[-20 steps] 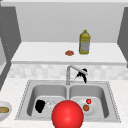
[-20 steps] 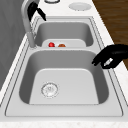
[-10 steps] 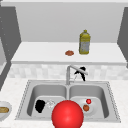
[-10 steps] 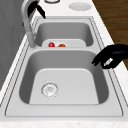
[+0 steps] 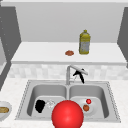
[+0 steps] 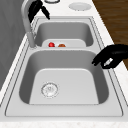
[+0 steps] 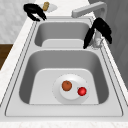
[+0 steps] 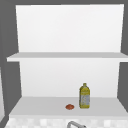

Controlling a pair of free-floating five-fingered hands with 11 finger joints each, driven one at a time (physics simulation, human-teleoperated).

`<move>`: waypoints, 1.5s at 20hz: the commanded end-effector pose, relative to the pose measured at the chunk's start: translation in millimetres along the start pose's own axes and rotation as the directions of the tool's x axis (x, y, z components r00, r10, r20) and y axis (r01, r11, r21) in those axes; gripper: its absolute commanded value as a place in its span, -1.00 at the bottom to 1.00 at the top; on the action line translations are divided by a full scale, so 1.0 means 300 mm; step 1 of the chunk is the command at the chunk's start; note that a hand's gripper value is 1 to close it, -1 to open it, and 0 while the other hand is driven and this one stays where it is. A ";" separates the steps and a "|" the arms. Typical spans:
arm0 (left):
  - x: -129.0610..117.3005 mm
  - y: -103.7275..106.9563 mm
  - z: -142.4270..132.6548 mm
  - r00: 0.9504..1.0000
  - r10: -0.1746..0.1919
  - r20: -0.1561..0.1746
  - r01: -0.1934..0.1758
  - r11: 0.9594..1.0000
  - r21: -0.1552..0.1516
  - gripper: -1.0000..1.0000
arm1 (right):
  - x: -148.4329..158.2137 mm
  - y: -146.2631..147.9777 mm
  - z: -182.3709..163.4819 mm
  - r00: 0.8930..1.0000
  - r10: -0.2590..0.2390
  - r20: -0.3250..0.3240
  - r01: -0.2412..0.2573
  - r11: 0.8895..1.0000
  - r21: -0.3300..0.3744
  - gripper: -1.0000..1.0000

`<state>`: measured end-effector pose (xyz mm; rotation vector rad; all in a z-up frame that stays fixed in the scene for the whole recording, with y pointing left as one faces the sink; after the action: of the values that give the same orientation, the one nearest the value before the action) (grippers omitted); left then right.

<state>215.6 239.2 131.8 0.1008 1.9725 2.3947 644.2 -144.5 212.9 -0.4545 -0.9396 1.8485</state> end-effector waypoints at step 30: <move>0.000 0.000 0.000 1.000 0.000 0.000 0.000 1.000 0.000 0.00 | 0.127 0.054 -0.040 0.996 0.080 -0.046 -0.082 0.996 -0.039 1.00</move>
<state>215.6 239.2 131.8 0.1008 1.9725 2.3947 632.8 -109.3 203.3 -0.5895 -0.9705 1.8845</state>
